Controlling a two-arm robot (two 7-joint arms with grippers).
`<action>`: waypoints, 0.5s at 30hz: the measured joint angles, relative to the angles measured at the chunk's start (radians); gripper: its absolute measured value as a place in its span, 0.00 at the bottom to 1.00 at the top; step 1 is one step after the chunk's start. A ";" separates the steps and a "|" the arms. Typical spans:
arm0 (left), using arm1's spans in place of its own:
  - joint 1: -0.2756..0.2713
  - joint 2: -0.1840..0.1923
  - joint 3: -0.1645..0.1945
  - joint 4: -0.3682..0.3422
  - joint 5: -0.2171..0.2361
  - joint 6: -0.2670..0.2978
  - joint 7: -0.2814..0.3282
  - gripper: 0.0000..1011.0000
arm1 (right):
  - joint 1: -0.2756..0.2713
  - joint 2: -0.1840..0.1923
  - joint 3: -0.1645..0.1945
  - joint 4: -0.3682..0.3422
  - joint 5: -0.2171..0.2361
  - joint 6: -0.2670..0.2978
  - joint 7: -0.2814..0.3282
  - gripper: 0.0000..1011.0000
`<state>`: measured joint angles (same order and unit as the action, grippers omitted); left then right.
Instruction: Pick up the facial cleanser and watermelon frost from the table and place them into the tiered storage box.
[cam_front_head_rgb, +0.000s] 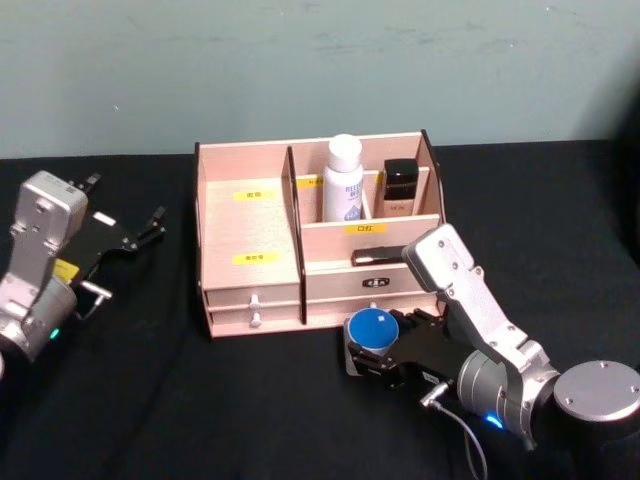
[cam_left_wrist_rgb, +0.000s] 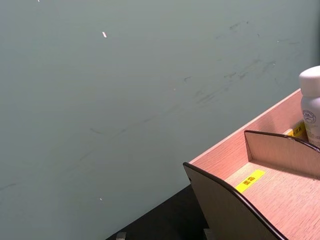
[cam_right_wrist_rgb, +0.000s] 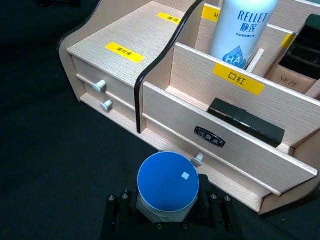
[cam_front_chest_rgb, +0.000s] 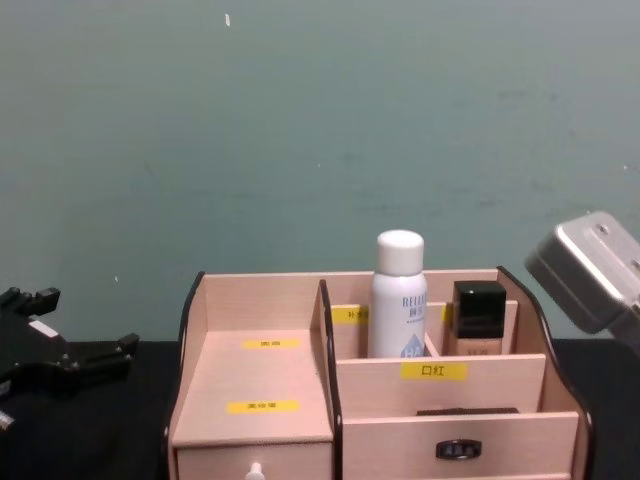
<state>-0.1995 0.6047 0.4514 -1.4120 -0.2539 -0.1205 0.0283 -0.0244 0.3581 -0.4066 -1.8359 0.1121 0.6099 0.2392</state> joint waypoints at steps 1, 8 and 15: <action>0.000 0.000 0.000 0.000 0.000 0.000 0.000 0.99 | 0.000 0.000 0.000 0.000 0.000 0.000 0.000 0.72; 0.000 0.000 0.000 0.000 0.000 0.000 0.000 0.99 | -0.002 0.000 0.004 -0.003 0.000 -0.001 0.007 0.72; 0.000 0.000 0.000 0.000 0.000 0.000 0.000 0.99 | -0.004 0.013 0.016 -0.041 -0.011 -0.007 0.046 0.72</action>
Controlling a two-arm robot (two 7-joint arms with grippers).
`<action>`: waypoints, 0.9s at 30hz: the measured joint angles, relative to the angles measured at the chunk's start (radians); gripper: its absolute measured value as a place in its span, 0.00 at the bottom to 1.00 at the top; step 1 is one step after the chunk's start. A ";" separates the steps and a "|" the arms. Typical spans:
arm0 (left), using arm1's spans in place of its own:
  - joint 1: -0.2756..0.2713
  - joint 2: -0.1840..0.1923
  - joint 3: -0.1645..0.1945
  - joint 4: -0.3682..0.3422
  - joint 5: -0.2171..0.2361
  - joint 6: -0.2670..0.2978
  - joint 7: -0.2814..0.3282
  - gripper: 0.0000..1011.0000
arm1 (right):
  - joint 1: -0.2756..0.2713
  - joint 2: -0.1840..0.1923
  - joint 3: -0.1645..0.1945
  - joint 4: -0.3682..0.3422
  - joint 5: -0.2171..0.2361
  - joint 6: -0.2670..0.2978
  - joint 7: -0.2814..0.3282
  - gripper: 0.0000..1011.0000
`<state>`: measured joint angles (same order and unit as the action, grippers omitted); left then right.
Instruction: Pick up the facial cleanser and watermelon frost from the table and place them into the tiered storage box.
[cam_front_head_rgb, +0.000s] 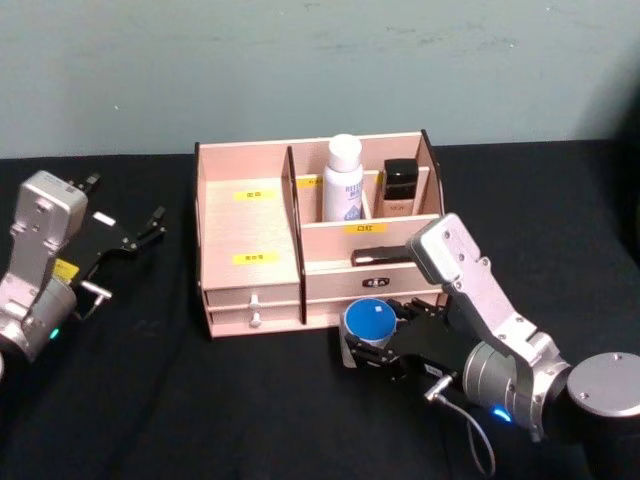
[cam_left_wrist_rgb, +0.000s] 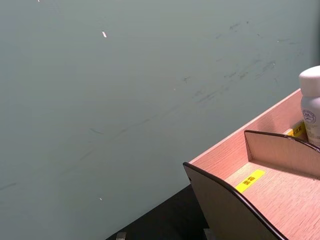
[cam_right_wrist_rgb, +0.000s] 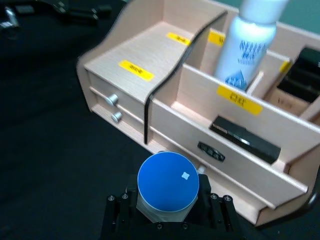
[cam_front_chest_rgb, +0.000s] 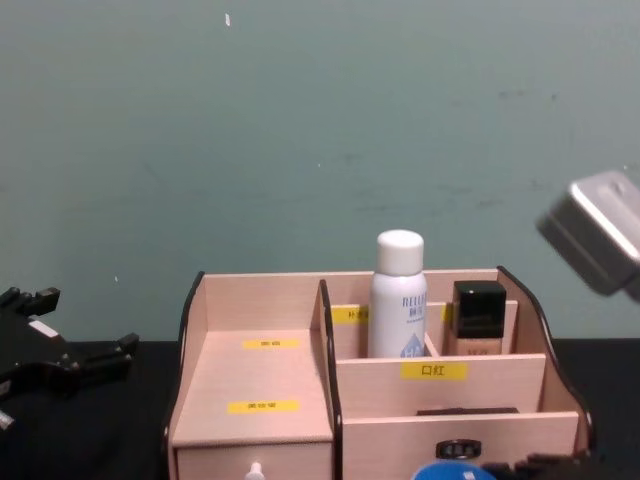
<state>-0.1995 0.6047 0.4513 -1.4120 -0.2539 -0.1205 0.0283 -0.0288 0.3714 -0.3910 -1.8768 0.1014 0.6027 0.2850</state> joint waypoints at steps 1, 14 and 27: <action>0.000 0.000 0.000 0.000 0.000 0.000 0.000 0.99 | 0.000 0.003 0.002 -0.014 -0.002 0.001 0.010 0.72; 0.000 0.000 0.000 0.000 0.000 0.000 0.000 0.99 | 0.046 -0.019 -0.026 -0.101 -0.004 0.047 0.091 0.72; 0.000 0.000 0.000 0.000 0.000 0.000 0.000 0.99 | 0.199 -0.111 -0.103 -0.013 -0.028 0.042 0.104 0.72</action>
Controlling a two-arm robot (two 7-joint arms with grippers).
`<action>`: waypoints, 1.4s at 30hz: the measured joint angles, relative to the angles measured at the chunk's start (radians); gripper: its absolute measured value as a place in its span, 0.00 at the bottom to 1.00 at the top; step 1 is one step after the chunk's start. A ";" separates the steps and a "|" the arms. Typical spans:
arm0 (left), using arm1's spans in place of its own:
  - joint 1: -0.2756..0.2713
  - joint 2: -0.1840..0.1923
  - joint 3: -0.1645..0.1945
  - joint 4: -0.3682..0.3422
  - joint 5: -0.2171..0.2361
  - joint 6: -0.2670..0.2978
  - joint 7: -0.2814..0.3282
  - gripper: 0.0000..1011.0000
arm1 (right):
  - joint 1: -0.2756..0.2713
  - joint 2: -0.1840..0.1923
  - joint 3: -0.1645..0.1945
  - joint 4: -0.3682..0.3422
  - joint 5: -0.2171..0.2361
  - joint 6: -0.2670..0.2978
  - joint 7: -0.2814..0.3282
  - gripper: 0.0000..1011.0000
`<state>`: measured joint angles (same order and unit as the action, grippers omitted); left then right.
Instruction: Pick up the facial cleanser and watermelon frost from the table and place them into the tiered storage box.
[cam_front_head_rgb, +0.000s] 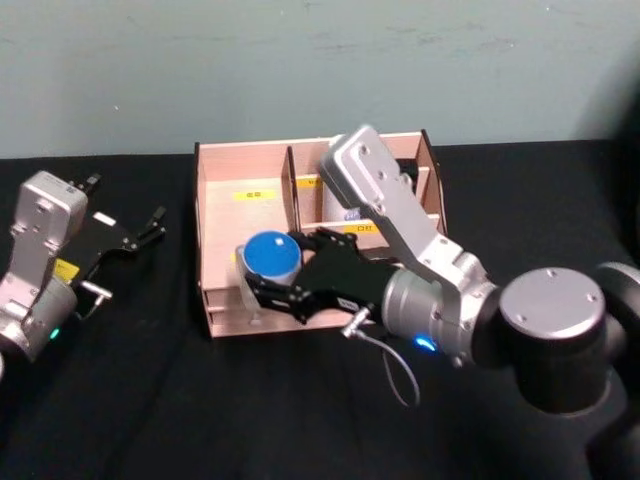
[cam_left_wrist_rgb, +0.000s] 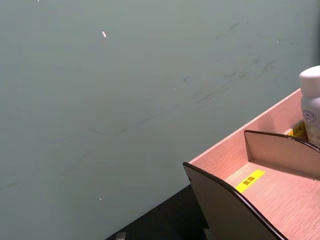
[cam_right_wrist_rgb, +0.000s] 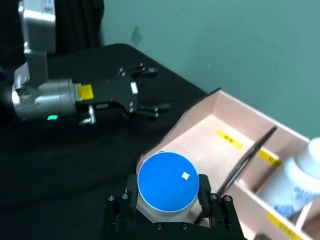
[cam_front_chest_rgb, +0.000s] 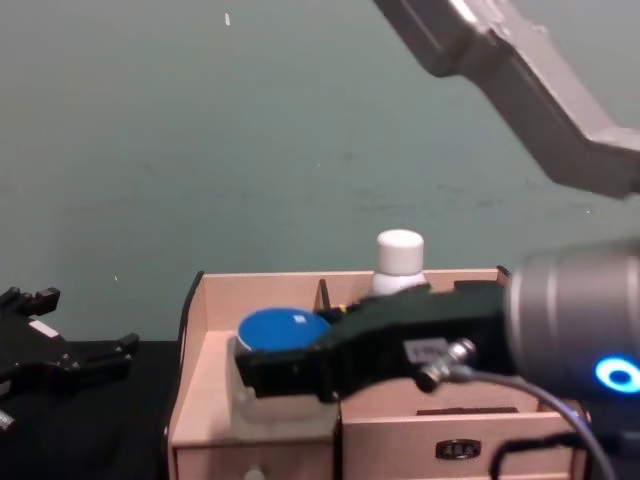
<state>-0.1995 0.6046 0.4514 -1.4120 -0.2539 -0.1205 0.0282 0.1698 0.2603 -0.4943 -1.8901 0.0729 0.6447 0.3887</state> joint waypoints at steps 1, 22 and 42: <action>0.000 0.000 0.000 0.000 0.000 0.000 0.000 0.99 | 0.009 -0.006 -0.003 0.009 -0.003 -0.002 -0.001 0.72; 0.000 0.000 0.000 0.000 0.000 0.000 0.000 0.99 | 0.153 -0.116 -0.018 0.249 -0.052 -0.042 -0.016 0.72; 0.000 0.000 0.000 0.000 0.000 0.000 0.000 0.99 | 0.188 -0.145 -0.013 0.333 -0.055 -0.058 -0.010 0.72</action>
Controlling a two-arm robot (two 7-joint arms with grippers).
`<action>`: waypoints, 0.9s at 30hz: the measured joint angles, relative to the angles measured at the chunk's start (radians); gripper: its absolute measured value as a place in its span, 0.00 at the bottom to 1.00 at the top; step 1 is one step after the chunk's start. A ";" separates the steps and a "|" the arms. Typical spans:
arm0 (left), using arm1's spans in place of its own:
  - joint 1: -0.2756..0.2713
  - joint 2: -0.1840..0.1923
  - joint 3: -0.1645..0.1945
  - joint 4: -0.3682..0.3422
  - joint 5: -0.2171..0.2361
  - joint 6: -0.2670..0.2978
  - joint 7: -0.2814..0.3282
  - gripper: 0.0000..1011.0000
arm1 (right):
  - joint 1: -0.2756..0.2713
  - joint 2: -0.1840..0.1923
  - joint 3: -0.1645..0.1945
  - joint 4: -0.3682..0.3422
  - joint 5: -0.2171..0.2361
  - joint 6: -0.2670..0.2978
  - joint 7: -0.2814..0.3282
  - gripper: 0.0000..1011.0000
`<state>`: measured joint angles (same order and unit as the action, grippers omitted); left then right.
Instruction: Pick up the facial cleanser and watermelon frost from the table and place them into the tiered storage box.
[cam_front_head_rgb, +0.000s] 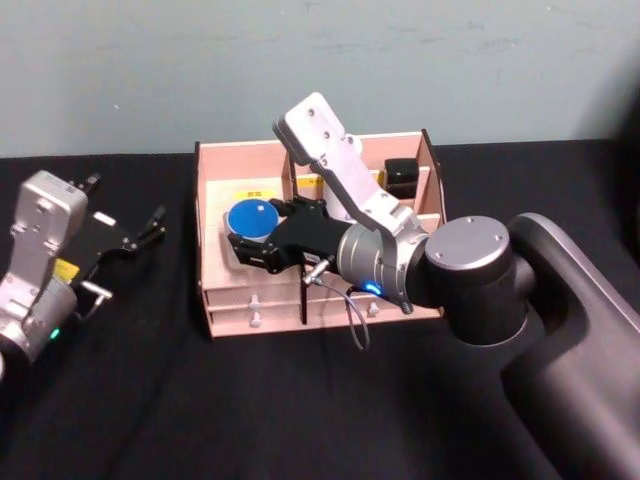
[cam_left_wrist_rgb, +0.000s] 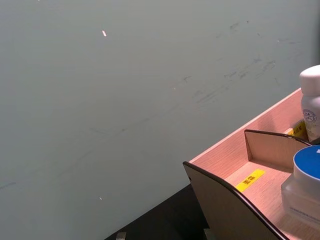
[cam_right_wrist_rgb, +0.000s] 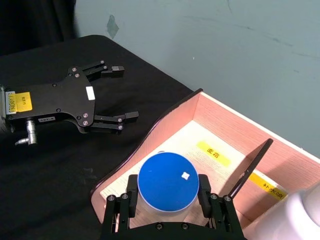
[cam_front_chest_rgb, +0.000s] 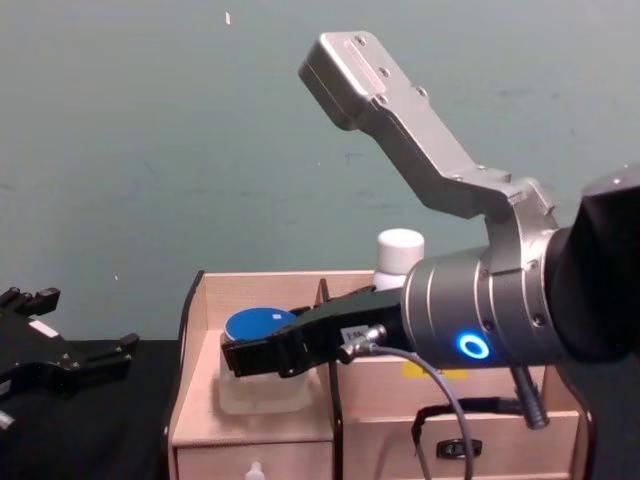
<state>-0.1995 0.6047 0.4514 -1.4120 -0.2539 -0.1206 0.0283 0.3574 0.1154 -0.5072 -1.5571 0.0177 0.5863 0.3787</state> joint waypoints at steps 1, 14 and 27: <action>0.000 0.000 0.000 0.000 0.000 0.000 0.000 0.99 | 0.000 0.000 0.000 0.000 0.000 0.000 0.000 0.72; 0.000 0.000 0.000 0.000 0.000 0.000 0.000 0.99 | -0.002 0.001 0.000 -0.005 0.000 0.001 0.000 0.99; 0.000 0.000 0.000 0.000 0.000 0.000 0.000 0.99 | -0.059 0.020 0.018 -0.110 -0.028 -0.106 -0.046 0.99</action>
<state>-0.1995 0.6047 0.4514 -1.4120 -0.2539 -0.1205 0.0283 0.2983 0.1359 -0.4887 -1.6673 -0.0098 0.4801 0.3325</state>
